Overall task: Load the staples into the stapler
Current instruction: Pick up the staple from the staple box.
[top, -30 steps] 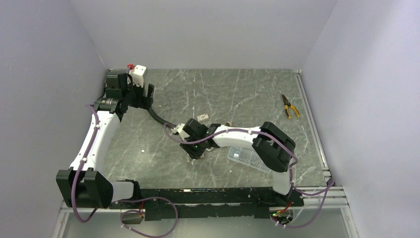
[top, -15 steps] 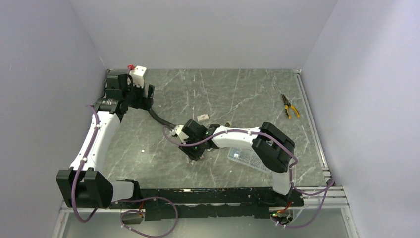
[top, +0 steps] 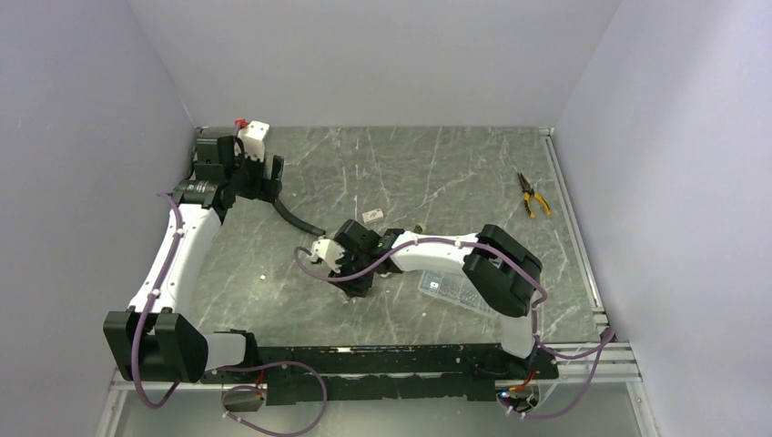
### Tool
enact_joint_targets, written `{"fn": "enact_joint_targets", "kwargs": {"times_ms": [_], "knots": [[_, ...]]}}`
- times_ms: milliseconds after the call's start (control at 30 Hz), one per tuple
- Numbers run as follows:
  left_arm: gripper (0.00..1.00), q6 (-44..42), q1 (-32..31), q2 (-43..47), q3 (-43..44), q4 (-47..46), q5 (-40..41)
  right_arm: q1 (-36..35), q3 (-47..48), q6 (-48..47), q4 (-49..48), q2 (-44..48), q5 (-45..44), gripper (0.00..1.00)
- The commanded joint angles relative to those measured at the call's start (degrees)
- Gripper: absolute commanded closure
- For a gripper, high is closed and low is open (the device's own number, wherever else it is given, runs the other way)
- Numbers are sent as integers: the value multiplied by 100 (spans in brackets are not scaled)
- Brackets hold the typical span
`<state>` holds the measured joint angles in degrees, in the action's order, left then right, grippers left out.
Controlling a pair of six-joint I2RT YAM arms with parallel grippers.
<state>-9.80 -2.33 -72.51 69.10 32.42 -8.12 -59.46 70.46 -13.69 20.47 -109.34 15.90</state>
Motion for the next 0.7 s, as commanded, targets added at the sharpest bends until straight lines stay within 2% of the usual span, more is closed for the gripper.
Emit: {"fn": "enact_joint_targets", "kwargs": {"times_ms": [0, 167, 667], "knots": [[4, 33, 23, 97, -9, -95, -48, 16, -5, -877, -164, 226, 541, 59], [4, 14, 22, 105, -8, -74, -25, 138, -6, -1428, -71, 298, 963, 59], [4, -25, 23, 108, -12, -79, 37, 173, 223, -2916, 411, 186, 1040, 59]]}}
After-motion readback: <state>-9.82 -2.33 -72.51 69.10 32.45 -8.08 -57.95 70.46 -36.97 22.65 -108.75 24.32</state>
